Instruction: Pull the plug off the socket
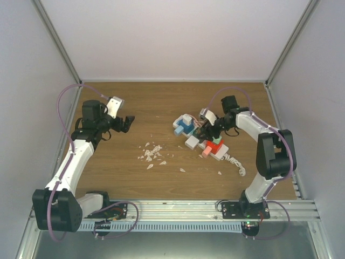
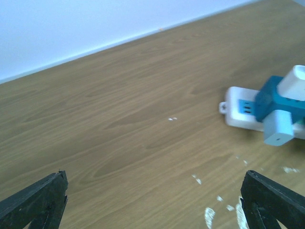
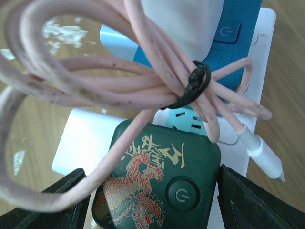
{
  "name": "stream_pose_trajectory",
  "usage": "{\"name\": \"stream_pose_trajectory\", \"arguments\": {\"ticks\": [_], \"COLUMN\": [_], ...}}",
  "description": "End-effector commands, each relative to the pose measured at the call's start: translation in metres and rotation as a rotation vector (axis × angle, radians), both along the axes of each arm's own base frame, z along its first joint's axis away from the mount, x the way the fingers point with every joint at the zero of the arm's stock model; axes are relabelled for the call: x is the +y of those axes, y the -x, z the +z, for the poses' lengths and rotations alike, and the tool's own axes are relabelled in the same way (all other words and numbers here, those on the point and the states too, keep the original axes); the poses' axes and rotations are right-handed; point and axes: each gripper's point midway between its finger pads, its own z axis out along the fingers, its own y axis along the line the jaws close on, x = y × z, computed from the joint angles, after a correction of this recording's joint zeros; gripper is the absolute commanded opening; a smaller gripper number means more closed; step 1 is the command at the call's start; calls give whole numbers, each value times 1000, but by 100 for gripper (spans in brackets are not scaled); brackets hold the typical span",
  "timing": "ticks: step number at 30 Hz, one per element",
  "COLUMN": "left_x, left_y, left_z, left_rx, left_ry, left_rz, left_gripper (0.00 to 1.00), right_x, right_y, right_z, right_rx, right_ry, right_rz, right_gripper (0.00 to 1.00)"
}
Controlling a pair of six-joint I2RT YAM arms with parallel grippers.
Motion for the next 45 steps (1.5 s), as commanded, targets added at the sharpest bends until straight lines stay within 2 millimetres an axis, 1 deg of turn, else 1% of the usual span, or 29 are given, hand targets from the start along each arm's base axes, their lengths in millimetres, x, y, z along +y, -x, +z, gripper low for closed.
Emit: {"name": "stream_pose_trajectory", "arguments": {"ticks": [1,3,5,7,9,11,15,18,20,22,24,25,27,29,30,32,33,35,40,44,45], "left_x": [-37,-51,-66,-77,-84,-88,-97,-110,-120,-134,-148,-155,-171,-185,-193,-209,-217,-233,-274,-302,-306], "left_y": [26,38,53,65,70,67,50,45,40,38,38,38,43,51,54,59,61,66,71,70,65], "left_z": [-1,-4,-8,-11,-15,-20,-27,-29,-26,-22,-18,-14,-3,5,7,9,9,11,12,8,8], "left_rx": [3,18,21,13,-1,-7,8,-1,-6,-8,-22,-38,-85,-125,-137,-156,-156,-160,-196,-214,-213], "left_ry": [17,30,44,39,19,-7,-14,-12,-3,-6,-23,-30,-38,-44,-49,-64,-66,-60,-72,-85,-79], "left_rz": [-258,-360,-488,-595,-667,-707,-726,-772,-802,-840,-884,-903,-961,-1037,-1075,-1143,-1173,-1229,-1325,-1364,-1360], "left_gripper": [99,99,99,99,99,99,99,99,99,99,99,99,99,99,99,99,99,99,98,95,94], "right_x": [29,31,32,32,35,38,42,43,41,36,28,19,2,-20,-31,-54,-63,-75,-88,-92,-91], "right_y": [44,47,44,34,25,19,9,9,9,9,12,13,24,34,40,46,50,59,77,78,78], "right_z": [-3,-1,2,6,17,29,49,62,72,83,95,102,115,117,114,115,115,109,75,48,44], "right_rx": [110,103,69,8,-49,-93,-140,-164,-184,-203,-218,-228,-270,-311,-319,-357,-368,-385,-397,-411,-413], "right_ry": [-81,-92,-91,-83,-94,-115,-142,-155,-164,-175,-194,-204,-213,-197,-190,-178,-176,-165,-113,-88,-90], "right_rz": [194,237,264,264,260,255,230,222,212,198,179,160,135,94,72,15,-7,-31,-38,-33,-24], "right_gripper": [45,45,49,54,59,64,77,82,85,88,89,89,89,90,91,94,95,95,94,94,94]}}
